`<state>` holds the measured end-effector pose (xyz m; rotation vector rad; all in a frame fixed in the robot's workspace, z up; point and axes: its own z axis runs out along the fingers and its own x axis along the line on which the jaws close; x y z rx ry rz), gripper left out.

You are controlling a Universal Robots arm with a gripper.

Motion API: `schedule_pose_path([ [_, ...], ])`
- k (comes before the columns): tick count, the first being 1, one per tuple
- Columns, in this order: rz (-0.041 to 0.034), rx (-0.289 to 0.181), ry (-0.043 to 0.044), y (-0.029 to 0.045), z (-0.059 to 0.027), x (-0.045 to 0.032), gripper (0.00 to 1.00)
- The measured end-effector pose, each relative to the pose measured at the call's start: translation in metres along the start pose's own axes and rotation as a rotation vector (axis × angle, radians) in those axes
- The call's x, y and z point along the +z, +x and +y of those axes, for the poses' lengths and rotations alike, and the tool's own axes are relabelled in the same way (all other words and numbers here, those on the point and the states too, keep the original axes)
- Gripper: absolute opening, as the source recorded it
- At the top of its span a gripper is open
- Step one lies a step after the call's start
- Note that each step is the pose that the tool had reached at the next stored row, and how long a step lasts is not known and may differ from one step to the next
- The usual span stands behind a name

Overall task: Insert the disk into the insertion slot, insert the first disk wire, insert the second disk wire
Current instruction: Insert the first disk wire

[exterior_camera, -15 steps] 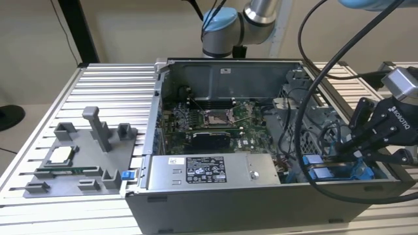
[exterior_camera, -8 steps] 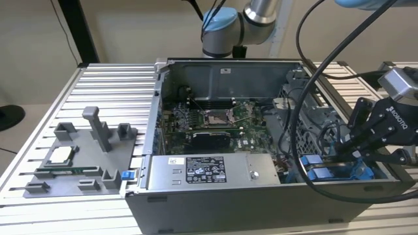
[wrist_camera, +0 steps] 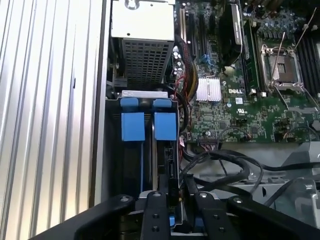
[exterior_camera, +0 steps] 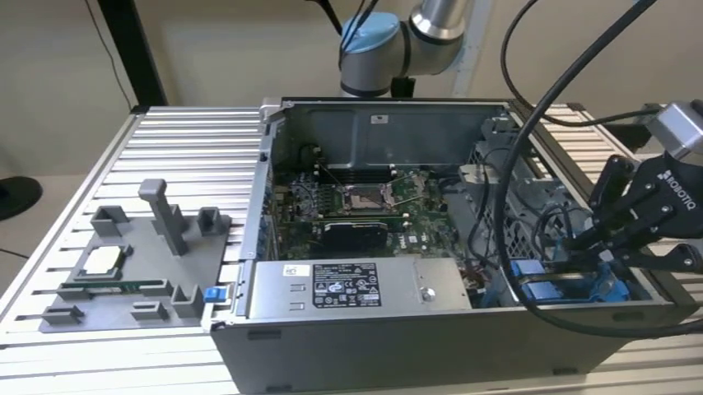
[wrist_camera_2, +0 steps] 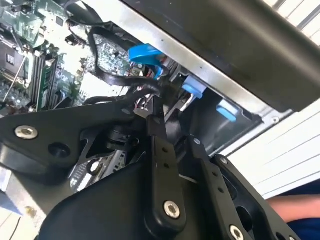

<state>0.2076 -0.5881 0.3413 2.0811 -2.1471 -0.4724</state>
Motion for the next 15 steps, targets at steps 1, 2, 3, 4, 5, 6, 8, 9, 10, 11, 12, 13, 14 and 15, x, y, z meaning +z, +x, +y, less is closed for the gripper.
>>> schedule_pose_path([
  [1, 0.0003, 0.0, 0.0001, -0.0003, 0.0004, -0.0014, 1.0],
  [2, -0.0002, 0.0, 0.0004, -0.0003, 0.0003, -0.0009, 1.0],
  [3, -0.0003, 0.0, 0.0024, -0.0002, 0.0004, -0.0007, 1.0],
  [4, 0.0003, 0.0, 0.0034, -0.0004, 0.0006, -0.0014, 1.0],
  [5, 0.0002, 0.0, 0.0037, -0.0011, 0.0018, -0.0045, 1.0],
  [6, 0.0002, 0.0, 0.0038, -0.0017, 0.0032, -0.0089, 1.0],
  [8, -0.0003, 0.0, 0.0037, -0.0028, 0.0059, -0.017, 1.0],
  [9, 0.0002, 0.0, 0.0042, -0.0033, 0.0068, -0.02, 1.0],
  [10, -0.0001, 0.0, 0.0054, -0.0033, 0.0069, -0.0204, 1.0],
  [11, -0.0007, -0.001, 0.0079, -0.0033, 0.0068, -0.0205, 1.0],
  [12, -0.002, -0.002, 0.012, -0.0033, 0.0067, -0.021, 1.0],
  [13, -0.0022, -0.006, 0.0152, -0.0034, 0.0066, -0.0213, 1.0],
  [14, -0.0006, -0.012, 0.0216, -0.0035, 0.0067, -0.0215, 1.0],
  [15, 0.0011, -0.019, 0.0305, -0.0035, 0.0067, -0.0215, 1.0],
])
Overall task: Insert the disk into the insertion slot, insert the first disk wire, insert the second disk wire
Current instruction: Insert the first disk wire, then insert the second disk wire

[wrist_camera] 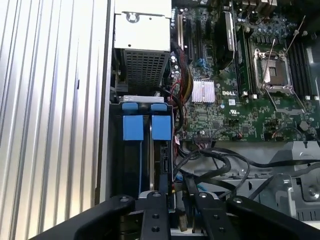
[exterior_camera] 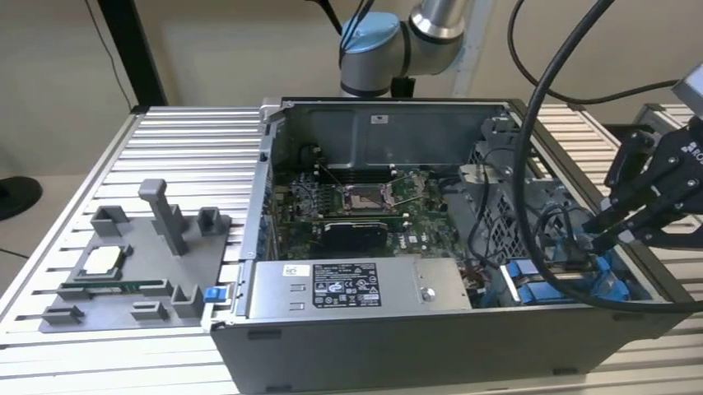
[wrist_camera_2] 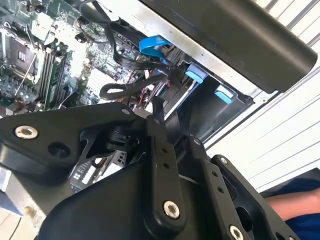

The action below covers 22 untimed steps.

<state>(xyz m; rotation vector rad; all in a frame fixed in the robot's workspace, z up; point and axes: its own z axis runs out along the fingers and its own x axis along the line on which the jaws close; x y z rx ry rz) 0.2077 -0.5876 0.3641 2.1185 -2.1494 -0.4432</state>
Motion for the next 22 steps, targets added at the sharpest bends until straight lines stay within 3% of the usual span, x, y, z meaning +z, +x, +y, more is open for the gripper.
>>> schedule_pose_path([
  [6, 0.0088, -0.046, 0.0949, 0.0, -0.0001, 0.0, 1.0],
  [9, 0.0125, -0.065, 0.1296, 0.0, 0.0, -0.0003, 1.0],
  [11, 0.0147, -0.075, 0.1481, -0.0001, 0.0002, -0.0009, 1.0],
  [13, 0.0159, -0.082, 0.1578, -0.0003, 0.0004, -0.0019, 1.0],
  [22, 0.0161, -0.082, 0.1588, -0.0007, 0.0013, -0.005, 1.0],
])
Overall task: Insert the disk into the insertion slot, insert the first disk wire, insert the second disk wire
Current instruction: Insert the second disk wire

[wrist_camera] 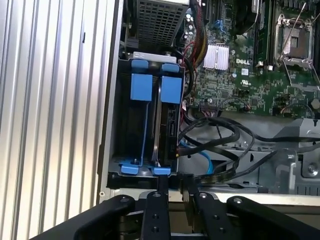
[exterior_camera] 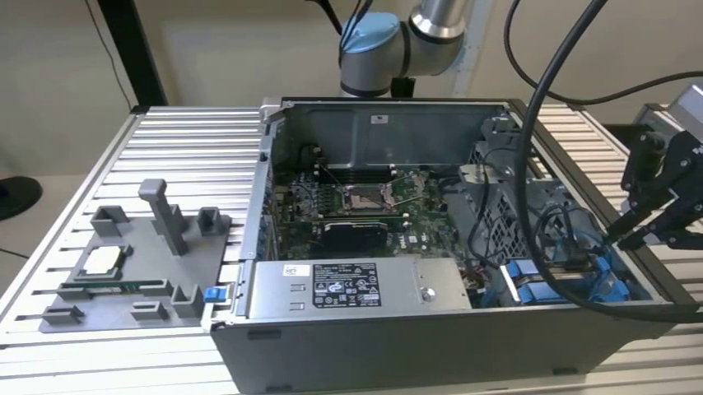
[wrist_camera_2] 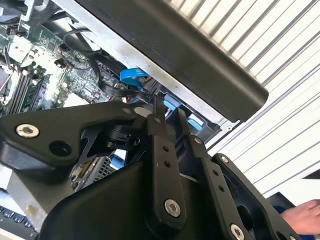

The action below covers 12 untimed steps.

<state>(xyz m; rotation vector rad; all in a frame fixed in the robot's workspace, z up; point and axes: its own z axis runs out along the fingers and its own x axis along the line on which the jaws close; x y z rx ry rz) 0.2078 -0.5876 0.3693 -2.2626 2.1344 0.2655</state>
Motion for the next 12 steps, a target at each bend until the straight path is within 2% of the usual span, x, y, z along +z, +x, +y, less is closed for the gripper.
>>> schedule_pose_path([
  [2, -0.0003, 0.0, 0.0, -0.0003, 0.0003, -0.0024, 1.0],
  [12, 0.0, 0.0, -0.0001, -0.0003, -0.0007, -0.0027, 1.0],
])
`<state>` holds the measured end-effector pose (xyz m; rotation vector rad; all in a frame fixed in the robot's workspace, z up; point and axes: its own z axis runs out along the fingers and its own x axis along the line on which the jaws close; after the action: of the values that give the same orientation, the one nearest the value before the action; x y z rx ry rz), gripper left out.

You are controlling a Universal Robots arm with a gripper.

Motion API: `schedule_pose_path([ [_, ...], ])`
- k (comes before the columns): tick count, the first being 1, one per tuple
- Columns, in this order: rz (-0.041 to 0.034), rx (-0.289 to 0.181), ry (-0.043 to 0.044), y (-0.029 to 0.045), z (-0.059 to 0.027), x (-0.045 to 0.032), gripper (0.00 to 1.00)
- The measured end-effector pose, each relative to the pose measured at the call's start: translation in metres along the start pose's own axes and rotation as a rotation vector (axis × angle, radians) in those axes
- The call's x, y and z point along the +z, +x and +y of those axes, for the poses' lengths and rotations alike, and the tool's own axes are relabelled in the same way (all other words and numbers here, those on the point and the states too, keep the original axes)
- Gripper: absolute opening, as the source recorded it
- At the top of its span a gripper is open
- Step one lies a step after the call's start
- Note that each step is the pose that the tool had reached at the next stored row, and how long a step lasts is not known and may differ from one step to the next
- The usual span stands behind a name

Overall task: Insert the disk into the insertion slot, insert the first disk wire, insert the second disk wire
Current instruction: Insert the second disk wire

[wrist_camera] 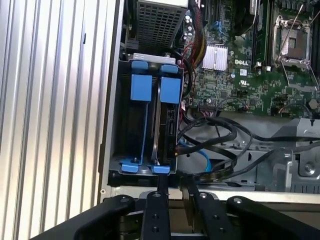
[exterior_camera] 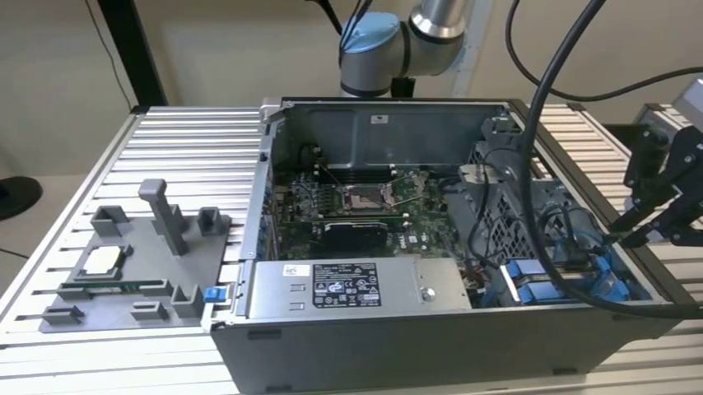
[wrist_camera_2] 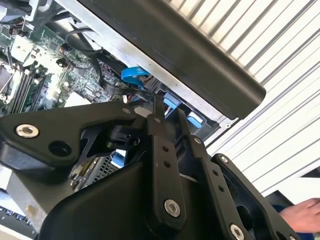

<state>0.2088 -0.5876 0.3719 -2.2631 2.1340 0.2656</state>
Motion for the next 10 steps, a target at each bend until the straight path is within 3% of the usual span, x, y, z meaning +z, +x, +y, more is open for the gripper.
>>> schedule_pose_path([
  [7, 0.0007, -0.005, 0.0044, -0.0005, -0.0011, 0.0009, 1.0],
  [10, 0.0026, -0.005, 0.005, -0.007, -0.0016, 0.0033, 1.0],
])
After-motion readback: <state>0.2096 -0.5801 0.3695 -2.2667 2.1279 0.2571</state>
